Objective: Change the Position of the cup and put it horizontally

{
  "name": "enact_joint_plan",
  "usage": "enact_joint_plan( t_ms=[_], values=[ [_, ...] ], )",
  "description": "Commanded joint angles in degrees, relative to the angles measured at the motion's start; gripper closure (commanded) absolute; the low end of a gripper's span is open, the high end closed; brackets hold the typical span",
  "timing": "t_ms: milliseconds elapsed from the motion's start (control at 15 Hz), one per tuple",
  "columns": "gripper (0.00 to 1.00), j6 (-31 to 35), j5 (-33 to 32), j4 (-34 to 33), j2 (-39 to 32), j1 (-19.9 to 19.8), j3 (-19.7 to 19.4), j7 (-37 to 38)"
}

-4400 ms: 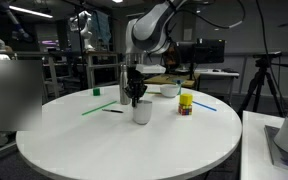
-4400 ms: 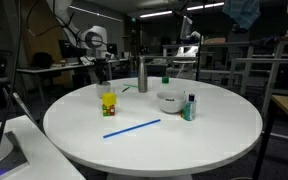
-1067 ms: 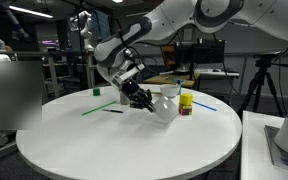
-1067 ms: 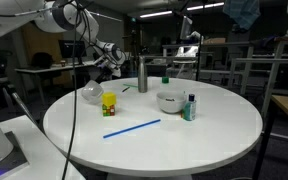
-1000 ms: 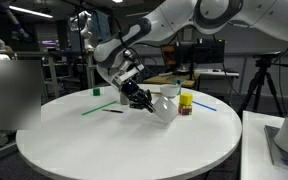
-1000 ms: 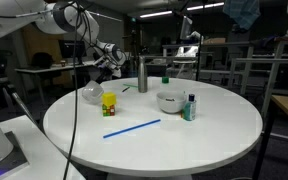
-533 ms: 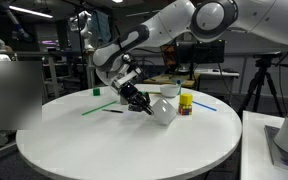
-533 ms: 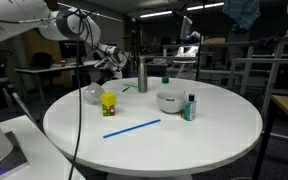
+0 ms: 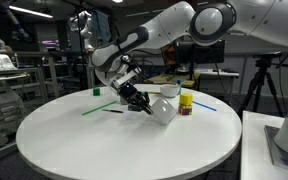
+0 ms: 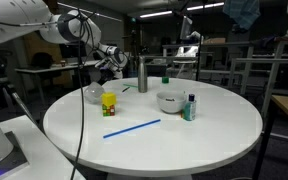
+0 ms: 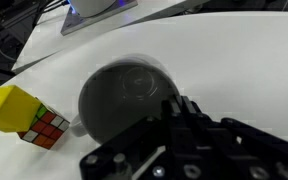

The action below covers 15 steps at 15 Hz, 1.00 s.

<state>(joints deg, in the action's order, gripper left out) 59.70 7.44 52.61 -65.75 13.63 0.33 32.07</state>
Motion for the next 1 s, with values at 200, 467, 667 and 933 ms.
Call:
enact_joint_plan(
  t_ms=[200,467,667,933],
  values=[
    [0.98,-6.2,1.6,-6.8,-3.0,-0.2,-0.3,3.3],
    [0.98,-6.3,1.7,-7.8,-3.4,-0.3,-0.2,3.3],
    [0.98,-6.3,1.8,-8.1,-3.4,-0.3,-0.2,3.4],
    [0.98,-6.1,1.8,-8.4,-3.5,-0.3,-0.3,3.6]
  ],
)
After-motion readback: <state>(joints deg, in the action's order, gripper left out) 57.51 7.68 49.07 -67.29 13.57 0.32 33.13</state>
